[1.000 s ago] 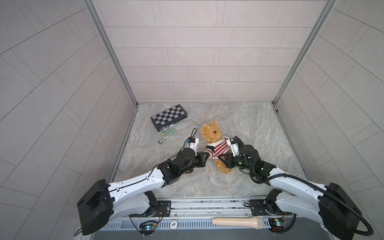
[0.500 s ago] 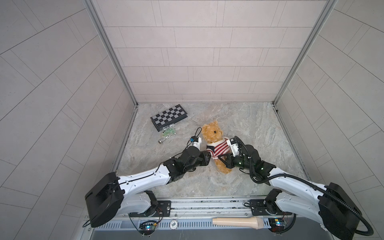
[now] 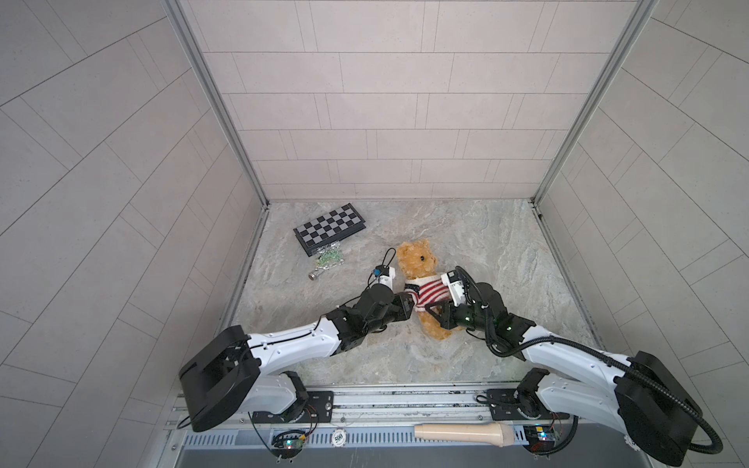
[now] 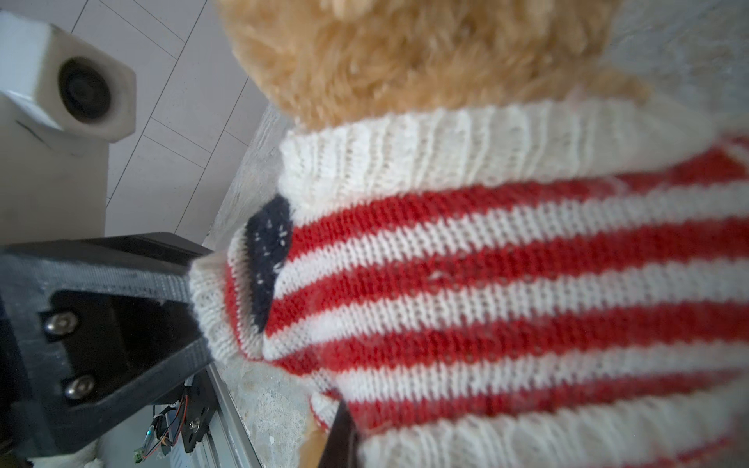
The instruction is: Dress the teddy bear
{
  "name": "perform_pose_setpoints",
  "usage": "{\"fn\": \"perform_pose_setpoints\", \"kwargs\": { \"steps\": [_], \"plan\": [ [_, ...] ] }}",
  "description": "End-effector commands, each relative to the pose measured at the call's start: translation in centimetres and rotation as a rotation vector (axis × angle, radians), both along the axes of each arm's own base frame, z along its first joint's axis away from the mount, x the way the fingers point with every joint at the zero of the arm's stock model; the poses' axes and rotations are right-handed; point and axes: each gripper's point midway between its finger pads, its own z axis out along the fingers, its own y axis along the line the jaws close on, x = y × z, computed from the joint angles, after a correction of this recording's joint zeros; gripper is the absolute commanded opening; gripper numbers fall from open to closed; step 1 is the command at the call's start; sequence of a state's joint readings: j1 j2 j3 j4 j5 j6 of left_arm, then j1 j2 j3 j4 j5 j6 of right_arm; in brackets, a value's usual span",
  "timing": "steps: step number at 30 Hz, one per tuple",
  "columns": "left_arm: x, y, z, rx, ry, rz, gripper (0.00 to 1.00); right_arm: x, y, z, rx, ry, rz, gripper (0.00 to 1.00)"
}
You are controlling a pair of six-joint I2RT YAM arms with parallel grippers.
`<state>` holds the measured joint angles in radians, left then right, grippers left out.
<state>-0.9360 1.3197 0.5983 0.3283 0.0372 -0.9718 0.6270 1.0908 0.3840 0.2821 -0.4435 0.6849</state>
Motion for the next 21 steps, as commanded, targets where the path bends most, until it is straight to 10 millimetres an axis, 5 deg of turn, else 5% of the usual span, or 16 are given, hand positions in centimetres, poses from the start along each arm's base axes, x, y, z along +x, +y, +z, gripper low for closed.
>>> {"fn": "perform_pose_setpoints", "kwargs": {
  "steps": [1, 5, 21],
  "plan": [
    [0.8, -0.7, 0.5, -0.037, -0.003, 0.008, 0.25, -0.1, 0.6, 0.4, 0.004, -0.058, 0.052, 0.0],
    [1.3, -0.9, -0.7, -0.04, 0.025, 0.024, 0.38, -0.7, 0.4, -1.5, -0.051, -0.021, 0.078, 0.0],
    [1.5, -1.6, -5.0, -0.029, 0.097, 0.015, 0.03, -1.4, 0.3, -3.2, -0.094, 0.02, 0.115, 0.0]
  ]
}}
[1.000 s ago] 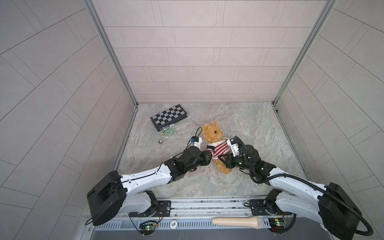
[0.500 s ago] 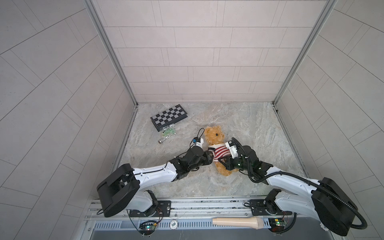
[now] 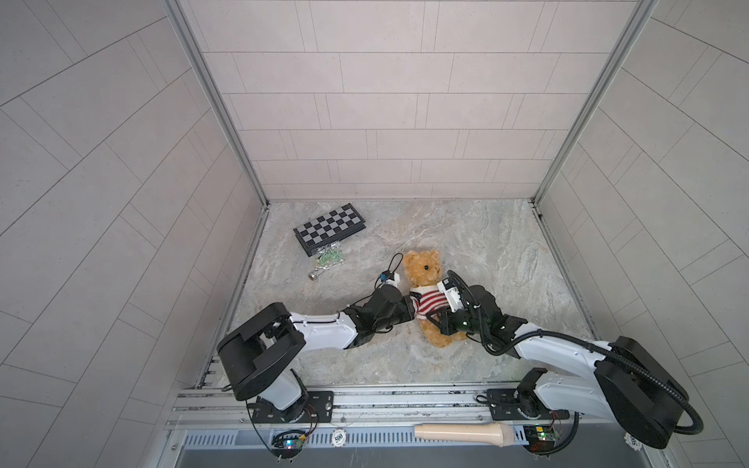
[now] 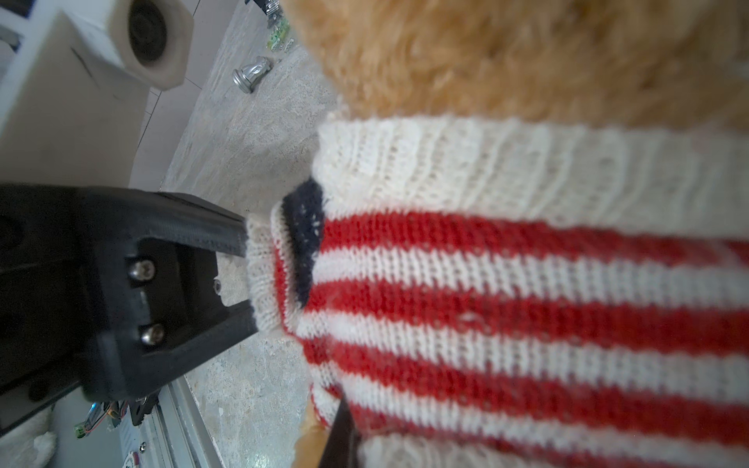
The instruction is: Dress the teddy bear
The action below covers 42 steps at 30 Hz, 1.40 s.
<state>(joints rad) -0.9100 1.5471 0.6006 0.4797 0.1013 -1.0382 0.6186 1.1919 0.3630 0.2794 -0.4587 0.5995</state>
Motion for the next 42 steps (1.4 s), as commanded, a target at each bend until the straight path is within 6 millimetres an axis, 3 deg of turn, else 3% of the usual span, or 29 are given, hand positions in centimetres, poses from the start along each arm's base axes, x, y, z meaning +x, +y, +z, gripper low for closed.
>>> {"fn": "perform_pose_setpoints", "kwargs": {
  "steps": [1, 5, 9, 13, 18, 22, 27, 30, 34, 42],
  "plan": [
    [0.3, 0.2, 0.5, -0.032, -0.024, 0.022, 0.01, -0.9, 0.5, 0.7, -0.009, -0.014, 0.064, 0.03],
    [-0.2, 1.2, 1.0, 0.001, -0.044, 0.022, 0.0, -1.6, -1.3, 0.9, -0.13, -0.009, 0.056, 0.33],
    [-0.9, 1.1, 1.2, -0.027, -0.032, -0.001, 0.0, -2.1, -2.7, 2.4, -0.208, -0.089, 0.056, 0.53],
    [-1.6, 0.2, 1.6, -0.074, -0.02, -0.024, 0.0, -2.5, -3.1, 3.9, -0.207, -0.118, 0.04, 0.64],
    [-2.7, -1.4, 2.0, -0.092, -0.019, -0.064, 0.0, -1.7, -2.1, 4.2, -0.152, -0.125, 0.012, 0.67],
    [-3.8, -2.3, 2.2, -0.115, -0.01, -0.093, 0.0, -0.7, -1.7, 2.2, -0.199, -0.091, 0.001, 0.62],
    [-4.7, -2.0, 1.8, -0.1, -0.006, -0.106, 0.0, 0.2, -3.4, -0.7, -0.331, -0.07, -0.051, 0.46],
    [-5.1, -1.7, 1.6, -0.097, 0.0, -0.114, 0.0, 0.4, -4.0, -1.8, -0.361, -0.051, -0.076, 0.3],
    [-5.5, -1.2, 1.6, -0.099, 0.002, -0.124, 0.0, 0.3, -4.5, -2.9, -0.39, -0.028, -0.084, 0.02],
    [-7.0, -0.6, 2.2, -0.078, -0.022, -0.211, 0.0, 0.1, -6.5, -3.9, -0.435, -0.012, -0.138, 0.0]
  ]
}}
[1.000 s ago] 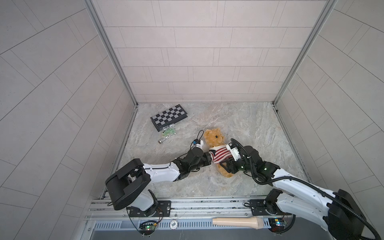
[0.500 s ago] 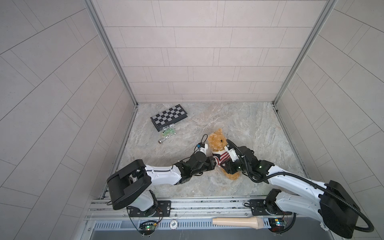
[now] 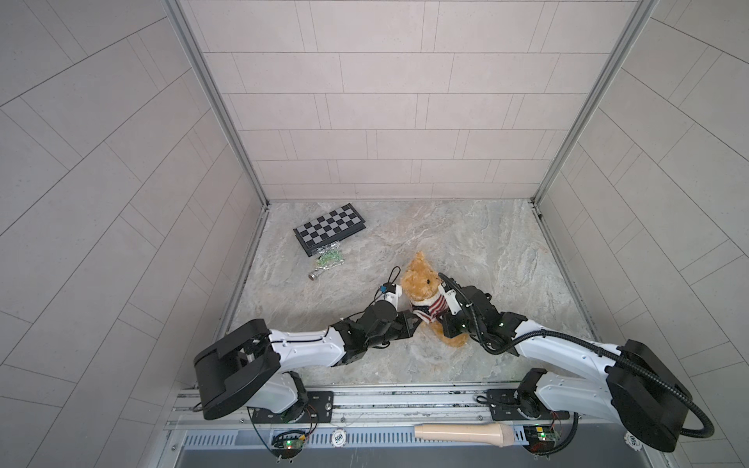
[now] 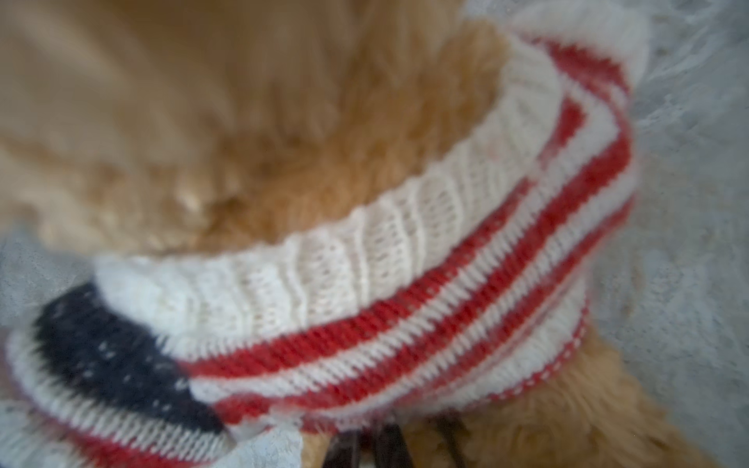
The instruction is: Dress the teddy bear
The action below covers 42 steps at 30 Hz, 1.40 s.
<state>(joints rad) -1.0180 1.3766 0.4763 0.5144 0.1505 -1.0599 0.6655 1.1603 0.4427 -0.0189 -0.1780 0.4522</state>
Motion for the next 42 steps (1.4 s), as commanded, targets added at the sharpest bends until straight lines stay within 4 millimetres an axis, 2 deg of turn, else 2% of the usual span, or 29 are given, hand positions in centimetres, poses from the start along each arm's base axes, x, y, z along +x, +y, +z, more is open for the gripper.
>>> {"fn": "perform_pose_setpoints", "kwargs": {
  "steps": [1, 5, 7, 10, 13, 17, 20, 25, 30, 35, 40, 42],
  "plan": [
    [-1.5, -0.2, 0.0, 0.012, -0.015, -0.101, 0.0, -0.3, -3.0, -1.9, -0.099, 0.028, -0.082, 0.0],
    [-2.9, -0.4, -1.0, 0.038, 0.003, -0.214, 0.0, -0.3, -2.9, -1.6, -0.095, 0.02, -0.08, 0.0],
    [-3.1, 0.1, -1.8, 0.074, 0.005, -0.259, 0.0, -0.4, -2.9, -1.6, -0.093, 0.02, -0.079, 0.0],
    [-2.3, 1.9, -2.9, 0.141, 0.016, -0.251, 0.0, -0.5, -2.3, -1.2, -0.062, 0.02, -0.055, 0.0],
    [-0.9, 3.2, -2.4, 0.235, -0.041, -0.206, 0.0, -0.7, -1.0, -0.4, 0.004, 0.033, -0.031, 0.0],
    [0.6, 3.5, 0.1, 0.231, -0.131, -0.102, 0.24, -0.8, 1.7, 1.8, 0.089, 0.001, 0.011, 0.0],
    [0.8, 3.4, 1.1, 0.222, -0.16, -0.058, 0.29, -0.6, 2.9, 2.8, 0.109, -0.011, 0.009, 0.0],
    [0.4, 3.7, 0.9, 0.267, -0.166, -0.007, 0.39, -0.4, 3.6, 2.6, 0.134, -0.015, -0.009, 0.0],
    [0.5, 3.7, 0.5, 0.294, -0.16, 0.019, 0.39, -0.7, 3.7, 2.4, 0.138, -0.013, -0.007, 0.0],
    [1.0, 2.8, 0.6, 0.288, -0.157, 0.023, 0.3, -0.9, 3.5, 2.4, 0.132, -0.018, -0.007, 0.0],
    [1.1, 2.5, 0.8, 0.288, -0.163, 0.014, 0.3, -1.2, 3.2, 2.0, 0.119, -0.013, -0.004, 0.0],
    [1.0, 2.5, 0.7, 0.292, -0.161, 0.007, 0.27, -1.3, 3.1, 2.0, 0.118, -0.014, -0.005, 0.0]
  ]
}}
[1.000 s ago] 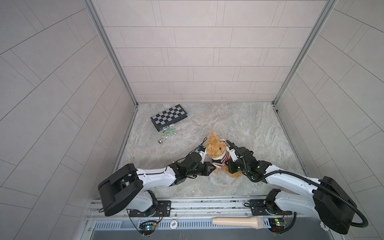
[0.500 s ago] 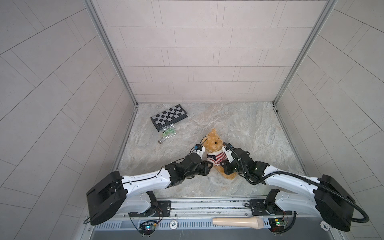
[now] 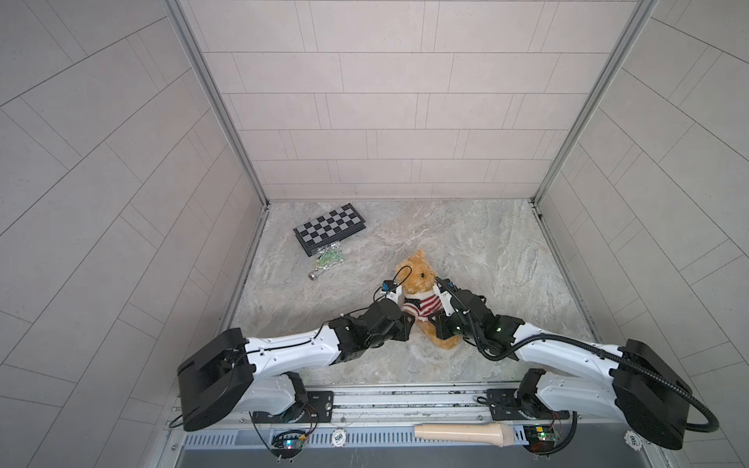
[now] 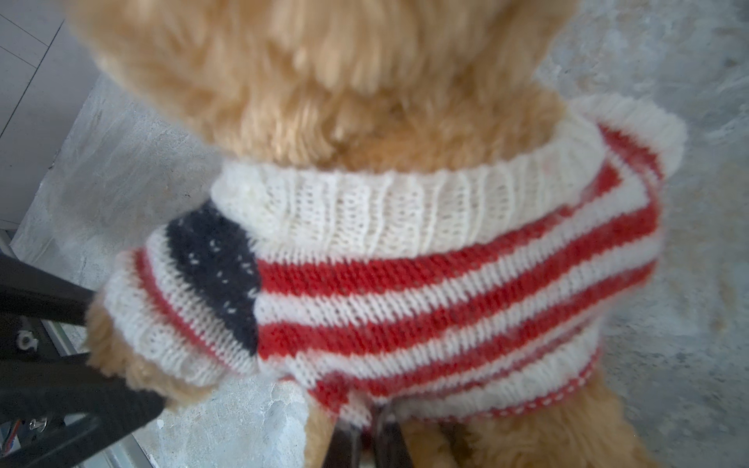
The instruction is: Dress the teddy bear
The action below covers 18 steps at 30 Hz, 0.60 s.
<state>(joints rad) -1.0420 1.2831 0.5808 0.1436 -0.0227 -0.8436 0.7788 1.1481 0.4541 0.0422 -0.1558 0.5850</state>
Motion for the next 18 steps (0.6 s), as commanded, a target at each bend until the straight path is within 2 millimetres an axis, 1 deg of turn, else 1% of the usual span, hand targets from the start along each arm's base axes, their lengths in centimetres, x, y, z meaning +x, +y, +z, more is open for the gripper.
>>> {"fn": "perform_pose_setpoints", "kwargs": {
  "steps": [1, 5, 10, 14, 16, 18],
  "plan": [
    [0.2, -0.3, 0.5, 0.003, -0.013, -0.002, 0.21, -0.2, -0.3, 0.1, 0.005, -0.009, -0.012, 0.0],
    [-0.2, 0.2, 0.5, 0.02, -0.018, -0.016, 0.0, -0.4, -1.1, 0.0, -0.017, -0.012, -0.027, 0.0],
    [-1.0, 1.7, 0.5, 0.022, -0.006, -0.081, 0.0, -0.3, -3.0, -0.1, -0.031, -0.065, -0.087, 0.0],
    [-1.6, 3.3, 0.5, -0.001, 0.01, -0.127, 0.0, -0.2, -4.6, -0.5, -0.036, -0.061, -0.134, 0.0],
    [-1.8, 3.9, 0.5, -0.004, 0.011, -0.147, 0.0, -0.2, -5.1, -0.5, -0.034, -0.064, -0.148, 0.0],
    [-2.2, 3.7, 0.8, -0.009, 0.007, -0.187, 0.0, -0.2, -4.9, -0.2, -0.029, -0.068, -0.137, 0.0]
  ]
}}
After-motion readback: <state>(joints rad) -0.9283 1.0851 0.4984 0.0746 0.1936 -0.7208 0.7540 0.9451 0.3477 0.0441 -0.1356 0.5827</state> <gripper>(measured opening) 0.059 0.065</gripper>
